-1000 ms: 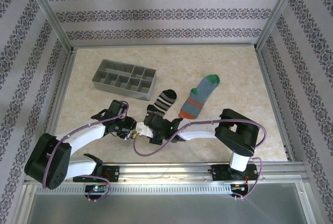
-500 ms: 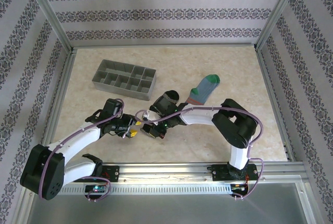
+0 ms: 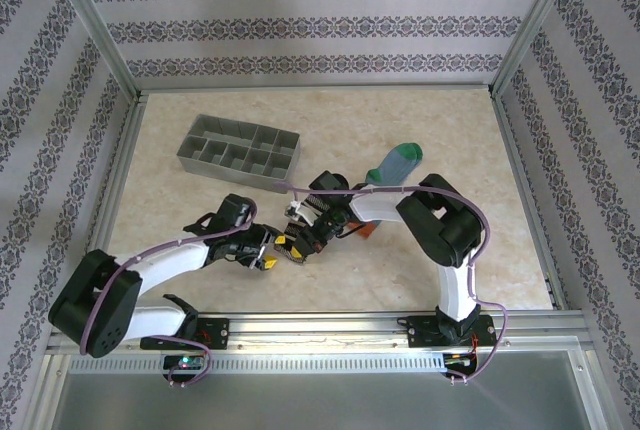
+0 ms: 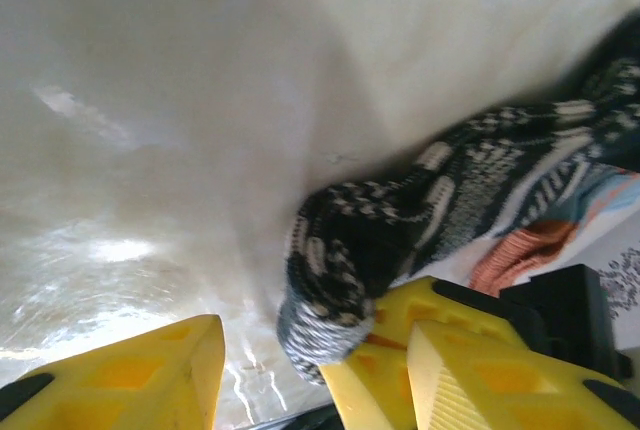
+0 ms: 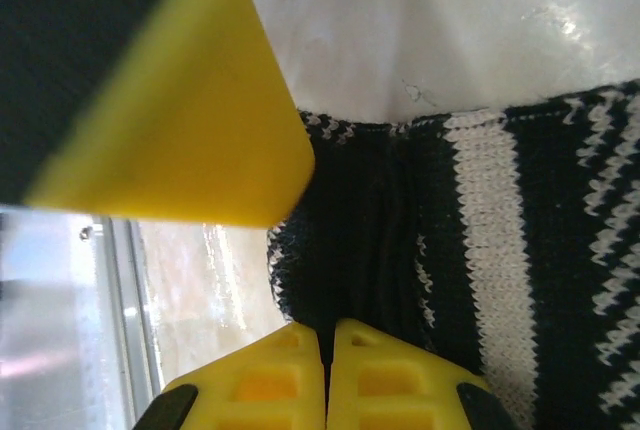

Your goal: Roll the socks

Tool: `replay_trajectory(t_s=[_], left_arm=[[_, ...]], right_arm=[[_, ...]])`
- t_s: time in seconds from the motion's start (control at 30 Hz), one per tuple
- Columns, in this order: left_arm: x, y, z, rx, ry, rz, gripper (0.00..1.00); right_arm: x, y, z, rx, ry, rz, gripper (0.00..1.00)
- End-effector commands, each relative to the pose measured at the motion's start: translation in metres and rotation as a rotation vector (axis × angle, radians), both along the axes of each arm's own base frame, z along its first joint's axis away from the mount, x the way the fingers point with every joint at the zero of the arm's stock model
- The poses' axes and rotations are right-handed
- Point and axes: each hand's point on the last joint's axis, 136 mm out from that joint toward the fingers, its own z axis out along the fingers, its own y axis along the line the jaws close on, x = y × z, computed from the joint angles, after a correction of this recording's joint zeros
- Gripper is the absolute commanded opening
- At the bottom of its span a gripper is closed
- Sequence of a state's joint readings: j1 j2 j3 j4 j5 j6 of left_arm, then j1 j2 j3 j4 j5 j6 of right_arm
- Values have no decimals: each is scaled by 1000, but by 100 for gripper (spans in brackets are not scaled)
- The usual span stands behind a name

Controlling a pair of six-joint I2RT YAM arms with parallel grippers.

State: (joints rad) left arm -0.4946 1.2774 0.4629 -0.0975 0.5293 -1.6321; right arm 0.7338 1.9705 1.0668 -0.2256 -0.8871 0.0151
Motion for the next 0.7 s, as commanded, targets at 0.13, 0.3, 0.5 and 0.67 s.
replay_trajectory(t_s=[0.13,0.3,0.5,0.67], left_arm=[[19,-15,0,-15,-32,46,48],[27,-24,-9,12,-10,15,41],[-3,-17,-27,88,130,-4,0],[-37,6,-29,173,240,-2,0]], right_arm=[[-8,-17,-25,-103,151,-44,0],[-8,-20,-29,-119,153,-46,0],[-5,-20,-24,-112,88,-32,0],[-4,-17,10,-29,-185,-9,17]])
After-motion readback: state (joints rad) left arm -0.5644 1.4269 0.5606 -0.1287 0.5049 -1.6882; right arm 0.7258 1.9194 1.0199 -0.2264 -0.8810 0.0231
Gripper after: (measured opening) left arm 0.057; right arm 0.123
